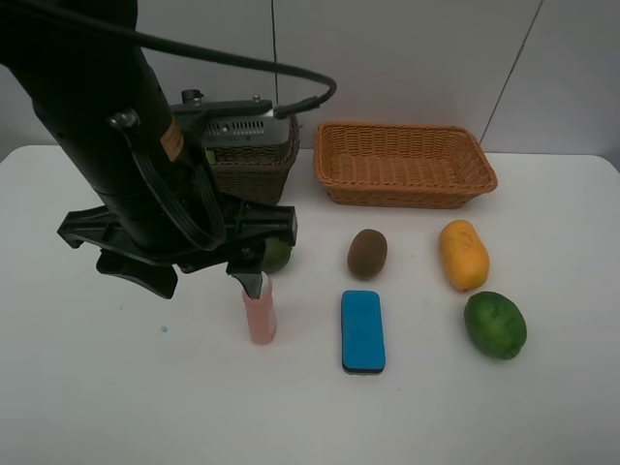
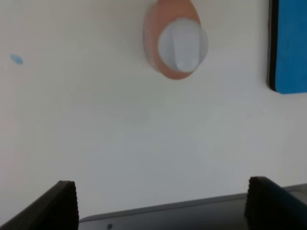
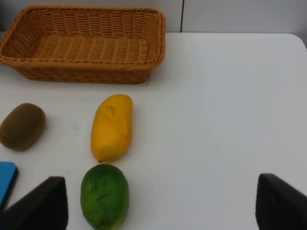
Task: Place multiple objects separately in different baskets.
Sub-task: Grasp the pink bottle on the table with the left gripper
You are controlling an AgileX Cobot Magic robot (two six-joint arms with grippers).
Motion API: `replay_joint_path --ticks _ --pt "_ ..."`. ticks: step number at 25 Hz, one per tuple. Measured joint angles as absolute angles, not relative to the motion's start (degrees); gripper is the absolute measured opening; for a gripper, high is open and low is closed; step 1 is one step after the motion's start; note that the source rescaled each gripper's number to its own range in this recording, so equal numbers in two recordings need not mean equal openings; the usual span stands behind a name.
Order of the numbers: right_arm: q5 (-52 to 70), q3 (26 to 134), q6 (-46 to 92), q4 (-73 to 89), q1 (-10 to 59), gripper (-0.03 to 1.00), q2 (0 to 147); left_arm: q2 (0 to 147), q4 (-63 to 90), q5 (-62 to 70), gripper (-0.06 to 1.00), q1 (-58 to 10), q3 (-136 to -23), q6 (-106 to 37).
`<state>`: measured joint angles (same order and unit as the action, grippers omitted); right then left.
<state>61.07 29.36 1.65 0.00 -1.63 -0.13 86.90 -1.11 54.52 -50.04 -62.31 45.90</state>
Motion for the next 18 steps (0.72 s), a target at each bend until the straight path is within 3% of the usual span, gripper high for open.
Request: replay_joint_path --ticks 18 --pt "61.07 29.36 1.65 0.0 -1.63 1.0 -0.13 101.08 -1.49 44.04 0.85 -50.04 -62.42 47.01"
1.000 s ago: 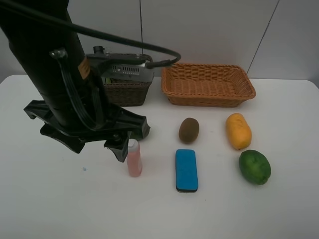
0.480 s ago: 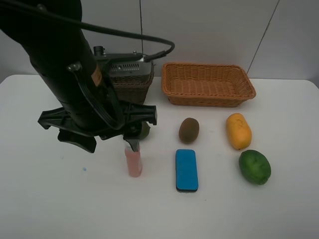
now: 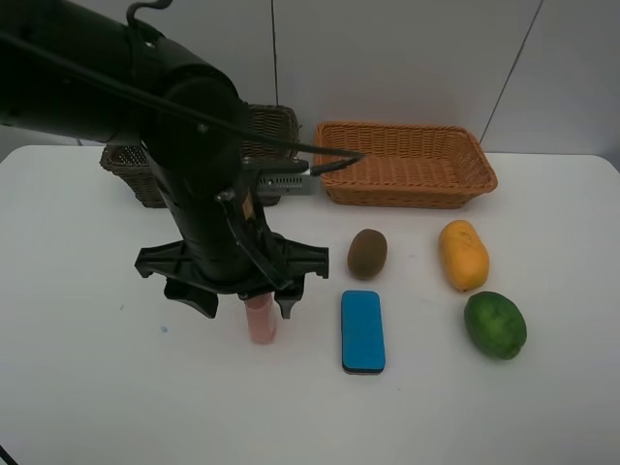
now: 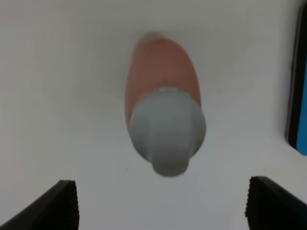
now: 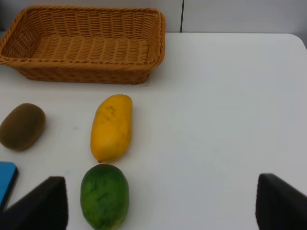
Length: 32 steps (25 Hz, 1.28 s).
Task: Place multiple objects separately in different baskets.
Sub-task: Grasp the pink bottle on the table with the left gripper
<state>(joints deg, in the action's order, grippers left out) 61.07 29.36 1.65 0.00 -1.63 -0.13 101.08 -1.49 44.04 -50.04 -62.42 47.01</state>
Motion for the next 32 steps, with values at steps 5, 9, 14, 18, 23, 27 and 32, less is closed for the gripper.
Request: replay_joint_path --ticks 5,9,14,18,23,27,32 --pt "61.07 29.36 1.65 0.0 -1.63 1.0 -0.13 103.96 -1.44 41.51 0.85 -48.94 -63.66 46.33" --pt "61.07 29.36 1.65 0.0 -1.63 1.0 -0.13 104.41 -1.44 41.34 0.85 -47.21 -63.93 45.27" --pt "61.07 29.36 1.65 0.0 -1.63 1.0 -0.13 105.29 -1.46 41.0 0.85 -46.72 -63.92 44.17" --pt "61.07 29.36 1.65 0.0 -1.63 1.0 -0.13 106.97 -1.35 40.96 0.85 -46.72 -64.0 44.0" --pt "61.07 29.36 1.65 0.0 -1.63 1.0 -0.13 107.37 -1.0 39.62 0.83 -46.72 -64.17 44.0" --pt "61.07 29.36 1.65 0.0 -1.63 1.0 -0.13 107.37 -0.71 39.62 0.62 -46.65 -64.22 44.0" --pt "61.07 29.36 1.65 0.0 -1.63 1.0 -0.13 107.37 -0.58 39.67 0.28 -46.65 -64.22 44.0"
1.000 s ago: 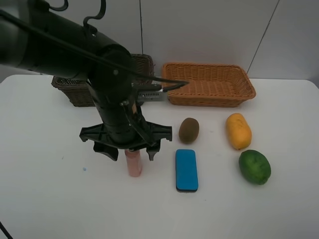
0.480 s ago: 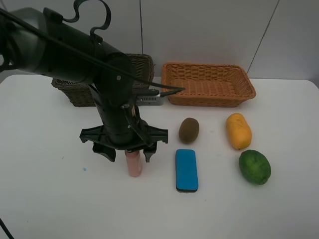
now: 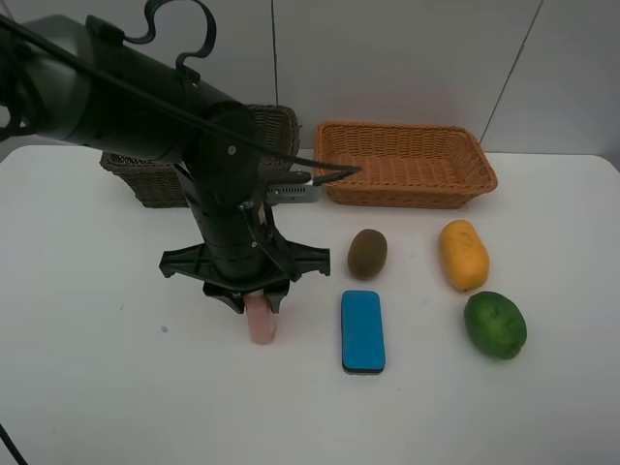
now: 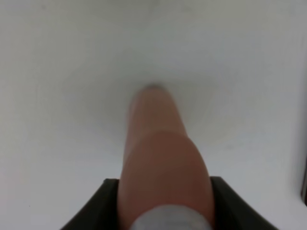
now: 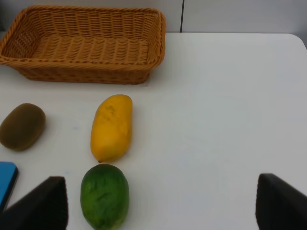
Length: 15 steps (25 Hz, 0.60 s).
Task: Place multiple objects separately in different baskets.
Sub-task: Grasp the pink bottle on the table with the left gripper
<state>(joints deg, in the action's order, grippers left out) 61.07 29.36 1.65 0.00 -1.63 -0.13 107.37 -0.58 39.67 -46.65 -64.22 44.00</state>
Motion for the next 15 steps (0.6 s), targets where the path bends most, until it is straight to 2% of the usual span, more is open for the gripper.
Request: replay_joint_path --ticks 9,15 --pt "61.07 29.36 1.65 0.0 -1.63 1.0 -0.13 107.37 0.0 39.67 0.27 -46.54 -64.22 43.76" --pt "61.07 29.36 1.65 0.0 -1.63 1.0 -0.13 104.39 2.23 41.12 0.27 -46.54 -64.22 36.54"
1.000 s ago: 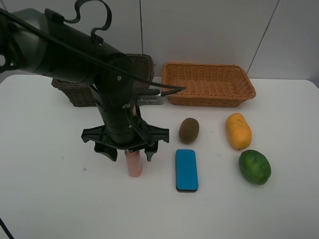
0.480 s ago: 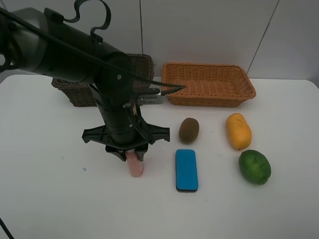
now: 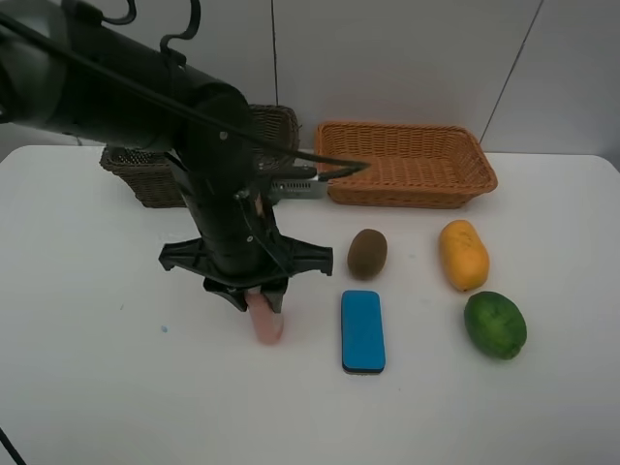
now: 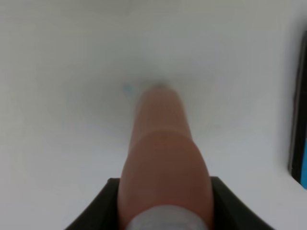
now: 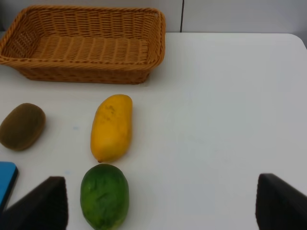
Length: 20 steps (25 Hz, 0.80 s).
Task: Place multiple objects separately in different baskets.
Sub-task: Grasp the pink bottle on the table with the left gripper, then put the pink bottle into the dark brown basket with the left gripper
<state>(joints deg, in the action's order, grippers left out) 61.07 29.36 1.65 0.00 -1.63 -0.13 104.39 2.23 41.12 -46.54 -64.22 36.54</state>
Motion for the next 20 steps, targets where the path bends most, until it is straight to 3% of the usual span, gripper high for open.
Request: replay_joint_path --ticks 7,12,20 --pt "61.07 29.36 1.65 0.0 -1.63 1.0 -0.13 96.16 3.34 50.39 0.27 -43.88 -69.74 27.76" --pt "61.07 29.36 1.65 0.0 -1.63 1.0 -0.13 95.81 3.31 57.4 0.27 -37.37 -80.63 22.33" --pt "61.07 29.36 1.65 0.0 -1.63 1.0 -0.13 98.24 3.12 57.66 0.27 -25.46 -91.99 15.84"
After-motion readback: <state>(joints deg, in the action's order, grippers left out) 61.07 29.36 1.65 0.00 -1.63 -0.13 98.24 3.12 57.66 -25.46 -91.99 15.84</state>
